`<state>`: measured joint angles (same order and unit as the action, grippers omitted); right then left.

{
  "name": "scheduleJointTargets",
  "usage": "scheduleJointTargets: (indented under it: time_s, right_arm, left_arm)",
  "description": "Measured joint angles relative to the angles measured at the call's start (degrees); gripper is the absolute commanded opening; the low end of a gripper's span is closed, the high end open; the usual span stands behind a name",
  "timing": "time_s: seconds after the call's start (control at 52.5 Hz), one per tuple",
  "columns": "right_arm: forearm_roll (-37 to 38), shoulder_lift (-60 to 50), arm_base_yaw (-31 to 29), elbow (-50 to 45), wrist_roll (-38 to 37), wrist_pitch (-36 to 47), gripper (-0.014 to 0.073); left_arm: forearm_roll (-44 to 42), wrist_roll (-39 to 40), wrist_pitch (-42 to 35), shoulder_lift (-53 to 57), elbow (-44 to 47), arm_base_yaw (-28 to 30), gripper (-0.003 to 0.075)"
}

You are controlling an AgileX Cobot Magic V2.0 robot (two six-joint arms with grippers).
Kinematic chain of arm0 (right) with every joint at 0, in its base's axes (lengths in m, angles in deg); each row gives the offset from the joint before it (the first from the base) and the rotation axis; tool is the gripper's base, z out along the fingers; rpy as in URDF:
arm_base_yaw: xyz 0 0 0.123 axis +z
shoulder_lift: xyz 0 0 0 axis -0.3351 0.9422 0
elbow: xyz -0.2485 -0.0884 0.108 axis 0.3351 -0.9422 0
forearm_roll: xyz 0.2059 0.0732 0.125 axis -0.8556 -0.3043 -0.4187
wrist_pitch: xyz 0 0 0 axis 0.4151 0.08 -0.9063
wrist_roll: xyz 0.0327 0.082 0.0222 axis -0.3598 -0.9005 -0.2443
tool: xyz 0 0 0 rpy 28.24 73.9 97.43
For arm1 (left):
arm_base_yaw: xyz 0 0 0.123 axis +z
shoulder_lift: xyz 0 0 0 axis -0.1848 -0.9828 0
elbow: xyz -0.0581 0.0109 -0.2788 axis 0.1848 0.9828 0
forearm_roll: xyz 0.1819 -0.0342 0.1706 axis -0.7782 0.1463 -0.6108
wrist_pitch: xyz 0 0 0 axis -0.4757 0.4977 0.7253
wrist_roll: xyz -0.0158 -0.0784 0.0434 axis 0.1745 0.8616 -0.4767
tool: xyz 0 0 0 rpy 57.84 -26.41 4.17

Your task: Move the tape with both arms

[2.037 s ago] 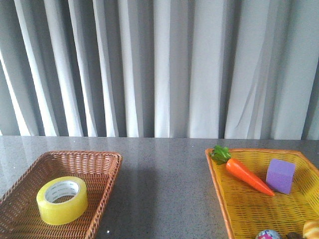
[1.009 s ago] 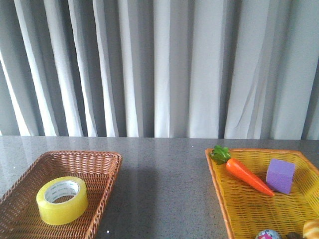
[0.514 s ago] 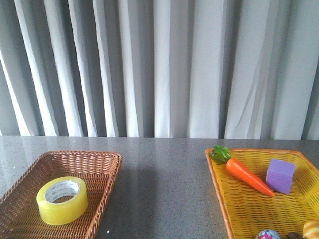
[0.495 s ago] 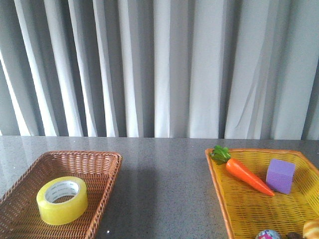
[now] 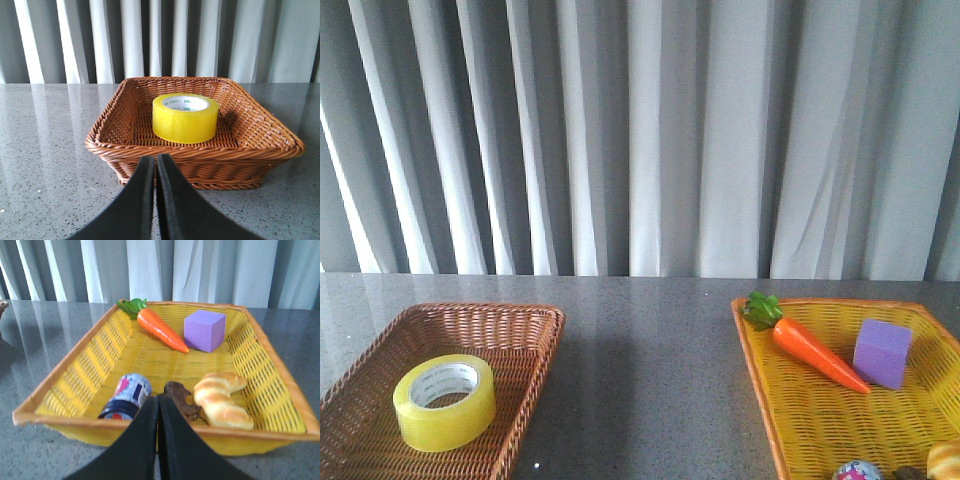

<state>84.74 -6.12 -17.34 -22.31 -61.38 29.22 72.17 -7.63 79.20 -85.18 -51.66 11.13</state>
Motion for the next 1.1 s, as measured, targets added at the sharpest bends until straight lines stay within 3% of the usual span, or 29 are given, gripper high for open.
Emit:
scheduleJointTargets:
  time_s: [0.209, 1.104]
  right_arm:
    - [-2.02, -8.80, 0.00, -13.12, 0.00, 3.89, -0.0008]
    - [-1.41, -9.13, 0.00, -13.47, -0.60, 4.82, -0.0008]
  left_arm:
    - [0.00, 0.00, 0.00, 0.00, 0.00, 0.00, -0.0007]
    - [0.00, 0.05, 0.00, 0.00, 0.00, 0.00, -0.0006]
